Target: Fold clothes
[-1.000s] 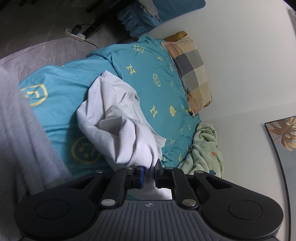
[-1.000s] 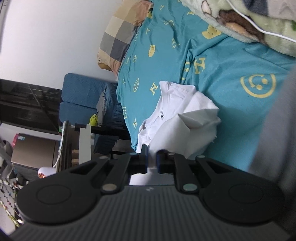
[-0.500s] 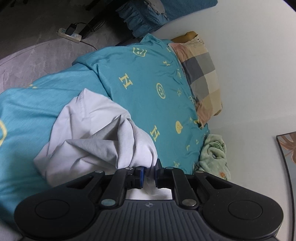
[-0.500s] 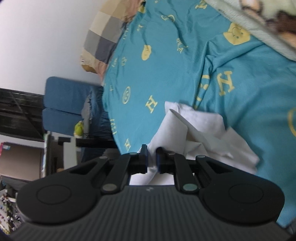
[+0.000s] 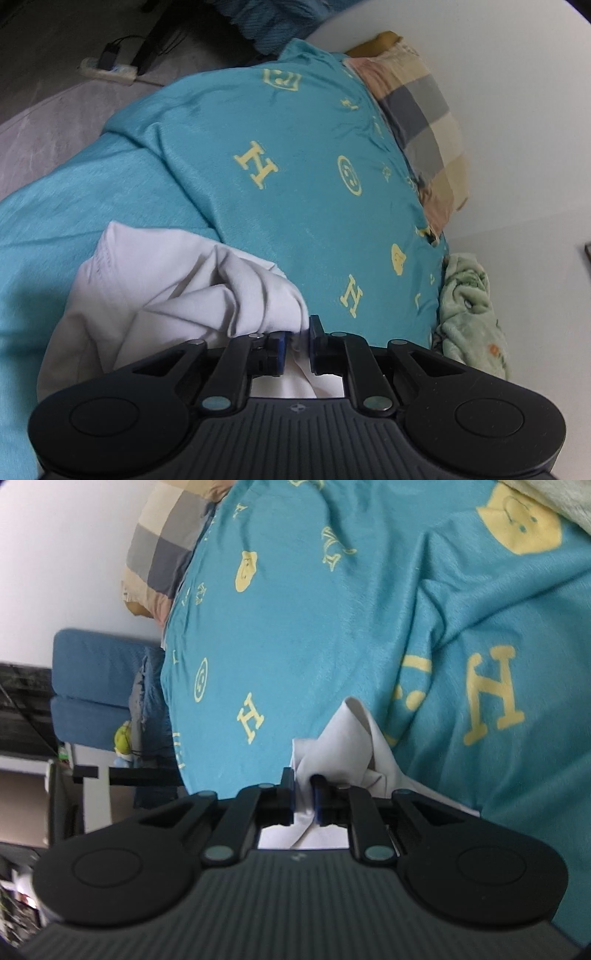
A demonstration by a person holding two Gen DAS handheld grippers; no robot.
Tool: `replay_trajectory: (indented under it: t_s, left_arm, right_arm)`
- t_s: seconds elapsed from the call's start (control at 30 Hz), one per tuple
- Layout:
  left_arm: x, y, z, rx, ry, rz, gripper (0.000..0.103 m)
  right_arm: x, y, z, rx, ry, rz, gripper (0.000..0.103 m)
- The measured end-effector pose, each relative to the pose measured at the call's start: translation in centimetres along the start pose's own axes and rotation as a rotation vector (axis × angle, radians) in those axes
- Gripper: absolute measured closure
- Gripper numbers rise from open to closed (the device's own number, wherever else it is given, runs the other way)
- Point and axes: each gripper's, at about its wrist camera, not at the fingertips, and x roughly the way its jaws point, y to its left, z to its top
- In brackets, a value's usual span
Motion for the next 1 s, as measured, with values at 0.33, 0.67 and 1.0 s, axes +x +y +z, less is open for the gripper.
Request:
replay_trajectory:
  t_s: [0.33,0.67,1.0]
  left_arm:
    - [-2.5,-5.5,-3.5,0.446,-0.12,0.064,0.057]
    - [2.1,-6.2,-3.7,0.666,-0.1,0.249,0.057]
    - [0.0,-5.3,-2.2,0.656,-0.2,0.247,0.061]
  right_arm:
    - [-3.5,4.2,-1.8,-0.304,-0.081,0.077,0.042]
    - [0.3,6.3,-3.0,-0.735,-0.093,-0.163,0.07]
    - [-0.8,6.4,-1.3,-0.72,-0.242,-0.191,0.077]
